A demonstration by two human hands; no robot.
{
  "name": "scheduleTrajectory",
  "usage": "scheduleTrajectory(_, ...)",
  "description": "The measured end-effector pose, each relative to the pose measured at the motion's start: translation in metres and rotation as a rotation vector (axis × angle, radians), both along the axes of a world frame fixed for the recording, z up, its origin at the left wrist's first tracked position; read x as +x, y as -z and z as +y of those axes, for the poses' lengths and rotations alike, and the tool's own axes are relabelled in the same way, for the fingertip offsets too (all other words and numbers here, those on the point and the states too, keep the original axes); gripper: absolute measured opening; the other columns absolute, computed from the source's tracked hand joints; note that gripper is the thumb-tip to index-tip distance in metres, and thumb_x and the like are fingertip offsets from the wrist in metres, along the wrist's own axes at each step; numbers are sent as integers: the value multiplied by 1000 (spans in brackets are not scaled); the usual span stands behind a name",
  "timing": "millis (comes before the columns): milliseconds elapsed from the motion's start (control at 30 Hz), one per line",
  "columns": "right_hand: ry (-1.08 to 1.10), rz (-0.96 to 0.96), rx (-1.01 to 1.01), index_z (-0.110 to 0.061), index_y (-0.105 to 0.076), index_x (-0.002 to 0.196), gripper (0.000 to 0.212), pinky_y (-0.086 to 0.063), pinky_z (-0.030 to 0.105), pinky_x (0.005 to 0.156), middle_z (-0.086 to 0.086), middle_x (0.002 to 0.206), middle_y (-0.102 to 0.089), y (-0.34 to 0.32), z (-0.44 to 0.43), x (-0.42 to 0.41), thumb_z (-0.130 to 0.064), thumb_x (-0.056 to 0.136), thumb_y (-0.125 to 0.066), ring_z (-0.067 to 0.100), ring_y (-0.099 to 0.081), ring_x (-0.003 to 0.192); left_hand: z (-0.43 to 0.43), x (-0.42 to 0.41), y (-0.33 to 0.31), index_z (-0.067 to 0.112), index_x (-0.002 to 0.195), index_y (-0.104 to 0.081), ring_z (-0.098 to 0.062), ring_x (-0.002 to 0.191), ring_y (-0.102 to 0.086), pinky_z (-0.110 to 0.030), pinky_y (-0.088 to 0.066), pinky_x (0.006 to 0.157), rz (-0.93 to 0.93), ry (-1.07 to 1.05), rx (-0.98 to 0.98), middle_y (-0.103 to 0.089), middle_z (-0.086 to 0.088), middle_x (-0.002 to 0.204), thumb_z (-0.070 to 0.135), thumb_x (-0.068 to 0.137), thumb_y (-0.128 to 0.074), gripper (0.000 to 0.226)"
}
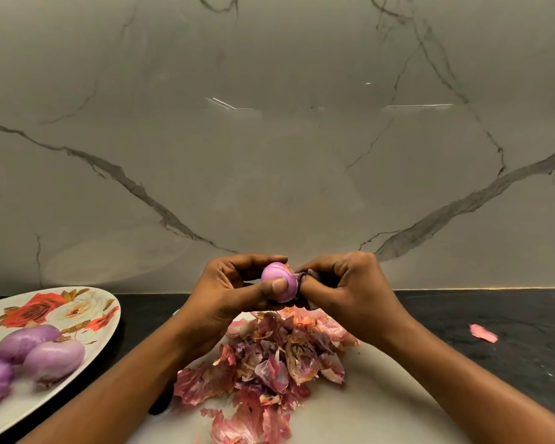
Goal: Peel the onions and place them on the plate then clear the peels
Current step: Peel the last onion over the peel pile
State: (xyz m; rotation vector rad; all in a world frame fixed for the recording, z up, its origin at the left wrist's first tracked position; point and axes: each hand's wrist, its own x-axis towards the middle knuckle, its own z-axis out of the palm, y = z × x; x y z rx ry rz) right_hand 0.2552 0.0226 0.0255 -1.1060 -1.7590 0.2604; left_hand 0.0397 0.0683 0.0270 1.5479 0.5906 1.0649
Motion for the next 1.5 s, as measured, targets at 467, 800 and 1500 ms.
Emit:
scheduleTrajectory(467, -54, -24, -150, -15, -79, 120, 29, -65, 29, 81, -6, 102, -82, -7, -4, 0, -23, 92, -81, 5, -78, 89, 9, -3, -1, 7, 132, -66, -34, 121, -70, -34, -61, 97, -108, 13, -30, -74, -16, 127, 21, 93, -73, 42)
scheduleTrajectory(800, -83, -22, -71, -21, -71, 133, 48, -62, 24, 91, -10, 113, -79, -7, -5, -1, -12, 88, -84, 0, -76, 100, 3, 0, -4, 6, 119, -75, -33, 108, -76, -31, -64, 83, -108, -7, -66, -78, -15, 118, 26, 74, -79, 49)
scheduleTrajectory(1500, 55, -17, 97, -15, -83, 111, 19, -66, 30, 69, -7, 90, -81, -1, 2, 5, -17, 93, -75, 9, -78, 78, 2, -1, 1, 11, 126, -75, -36, 123, -69, -37, -60, 99, -114, 107, -97, -72, -16, 131, 26, 85, -77, 43)
